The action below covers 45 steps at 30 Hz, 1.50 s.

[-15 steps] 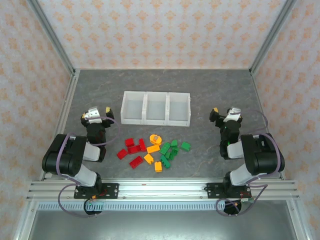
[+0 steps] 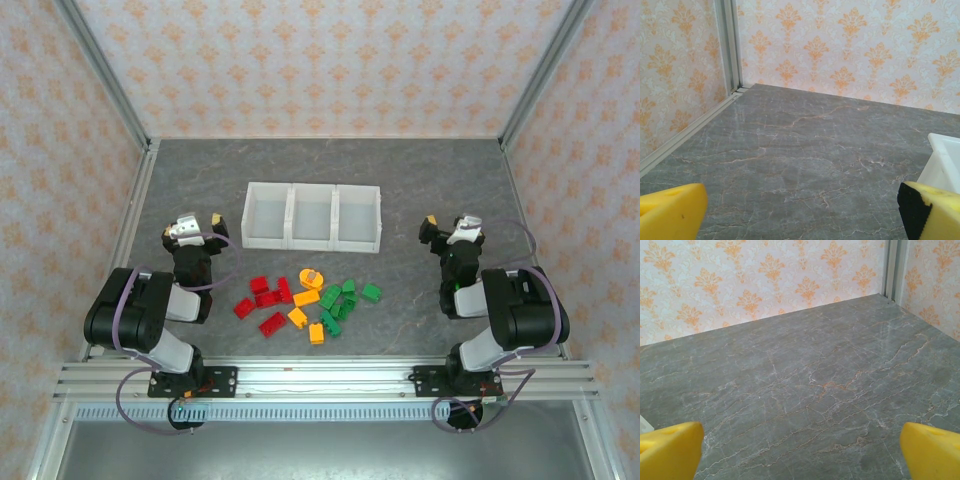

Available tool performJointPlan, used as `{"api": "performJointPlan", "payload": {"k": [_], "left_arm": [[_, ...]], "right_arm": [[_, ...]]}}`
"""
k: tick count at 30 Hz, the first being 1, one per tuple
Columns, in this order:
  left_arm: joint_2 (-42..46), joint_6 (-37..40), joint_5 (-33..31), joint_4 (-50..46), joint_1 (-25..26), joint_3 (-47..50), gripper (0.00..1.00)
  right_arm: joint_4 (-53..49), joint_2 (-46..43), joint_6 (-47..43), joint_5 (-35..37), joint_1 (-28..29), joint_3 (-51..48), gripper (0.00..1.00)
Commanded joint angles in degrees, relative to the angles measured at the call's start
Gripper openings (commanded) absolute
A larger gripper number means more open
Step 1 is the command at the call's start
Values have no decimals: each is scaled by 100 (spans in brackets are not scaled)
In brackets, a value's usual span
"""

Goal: Sort the legos into containers by color
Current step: Pick up the lego from the bottom-center of the table.

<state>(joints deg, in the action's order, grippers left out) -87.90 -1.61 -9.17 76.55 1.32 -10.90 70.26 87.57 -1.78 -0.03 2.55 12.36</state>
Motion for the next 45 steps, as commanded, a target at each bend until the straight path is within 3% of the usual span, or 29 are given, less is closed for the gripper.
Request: {"api": "performJointPlan", "payload": {"k": [1, 18, 20, 21, 24, 27, 29, 37, 41, 45], "left_arm": [[-26, 7, 120, 9, -53, -98, 99], [1, -144, 714, 29, -319, -77, 100], [157, 9, 700, -350, -207, -245, 99], [397, 138, 505, -829, -57, -430, 99], [1181, -1, -41, -3052, 356, -1344, 100], [1668, -589, 789, -3741, 426, -1768, 99], [1932, -1020, 1018, -4170, 495, -2034, 99], [2562, -1953, 1821, -7321, 586, -3276, 99], [2855, -1791, 2152, -8356, 881, -3404, 99], [3192, -1760, 3404, -8623, 887, -3223, 99]], "right_arm": [[-2, -38, -43, 47, -44, 120, 100], [38, -61, -48, 65, -49, 90, 100], [-66, -436, 53, 471, 3, 23, 100], [-366, -831, 103, 671, 28, 53, 100], [-2502, -2258, 937, 1286, 12, 553, 100], [-4393, -3162, 1727, 876, -31, 1235, 100], [-5531, -3520, 2316, 488, -35, 1714, 100], [-9049, -3328, 3307, -2737, -15, 3428, 100], [-10549, -3056, 4044, -2620, 473, 3586, 99], [-10866, -3414, 5211, -1975, 1440, 3317, 100]]}}
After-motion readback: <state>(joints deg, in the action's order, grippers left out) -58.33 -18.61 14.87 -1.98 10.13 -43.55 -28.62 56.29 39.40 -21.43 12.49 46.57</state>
